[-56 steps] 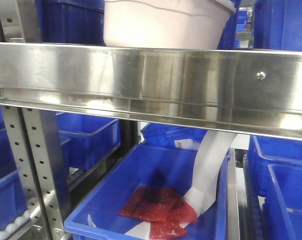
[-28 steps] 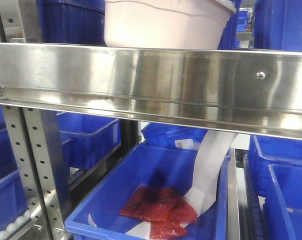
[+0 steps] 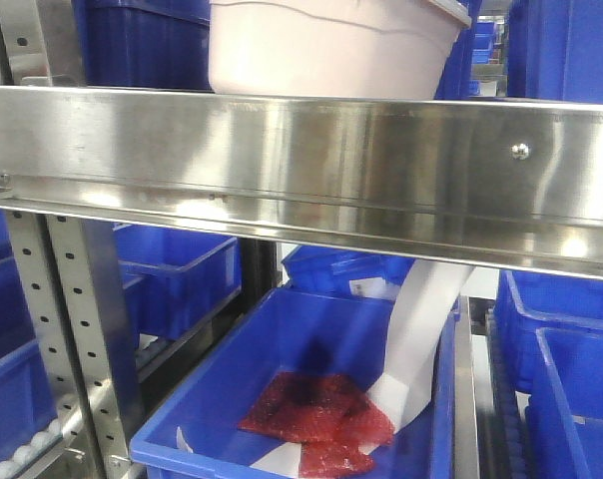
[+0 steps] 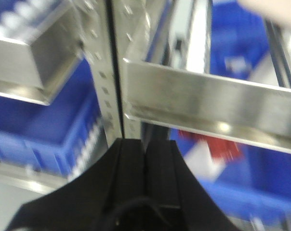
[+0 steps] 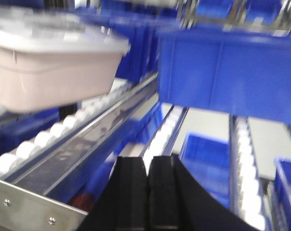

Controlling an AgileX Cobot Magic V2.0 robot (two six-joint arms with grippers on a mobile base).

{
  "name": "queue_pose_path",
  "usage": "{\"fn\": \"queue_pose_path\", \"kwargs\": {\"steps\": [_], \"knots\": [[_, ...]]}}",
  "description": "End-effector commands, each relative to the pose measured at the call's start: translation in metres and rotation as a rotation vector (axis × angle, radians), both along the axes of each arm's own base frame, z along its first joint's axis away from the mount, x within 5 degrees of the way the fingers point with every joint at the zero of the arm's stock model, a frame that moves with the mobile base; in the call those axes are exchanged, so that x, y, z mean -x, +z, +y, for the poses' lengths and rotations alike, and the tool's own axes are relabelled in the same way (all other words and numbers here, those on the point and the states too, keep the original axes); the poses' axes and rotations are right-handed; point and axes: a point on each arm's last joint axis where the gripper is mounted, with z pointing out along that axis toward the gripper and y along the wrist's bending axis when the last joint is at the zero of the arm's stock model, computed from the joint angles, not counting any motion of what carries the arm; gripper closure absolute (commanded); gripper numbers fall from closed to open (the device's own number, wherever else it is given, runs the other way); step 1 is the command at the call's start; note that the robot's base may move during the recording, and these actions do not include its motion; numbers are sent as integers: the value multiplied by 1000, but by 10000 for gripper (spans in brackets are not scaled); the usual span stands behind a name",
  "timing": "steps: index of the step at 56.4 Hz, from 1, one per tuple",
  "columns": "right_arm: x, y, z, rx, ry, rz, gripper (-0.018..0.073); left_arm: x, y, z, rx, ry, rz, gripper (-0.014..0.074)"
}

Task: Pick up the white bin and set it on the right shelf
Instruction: 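Open both grippers and pull them back from the bin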

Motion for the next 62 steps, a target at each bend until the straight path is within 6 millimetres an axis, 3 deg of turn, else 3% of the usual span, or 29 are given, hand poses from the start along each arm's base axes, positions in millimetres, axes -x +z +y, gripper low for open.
{"fn": "queue_pose_path", "kwargs": {"steps": [1, 8, 16, 54, 62], "knots": [[10, 13, -3, -2, -49, -150, 482, 14, 10, 4, 16, 49, -252, 724], [18, 17, -3, 3, -62, -212, 482, 37, 1, 8, 22, 86, -419, 724], [18, 19, -4, 3, -73, -234, 482, 50, -1, 8, 25, 91, -475, 724], [18, 19, -4, 3, -73, -234, 482, 50, -1, 8, 32, 92, -477, 724], [18, 19, -4, 3, -73, -233, 482, 52, -12, 9, 28, 105, -481, 724]]}}
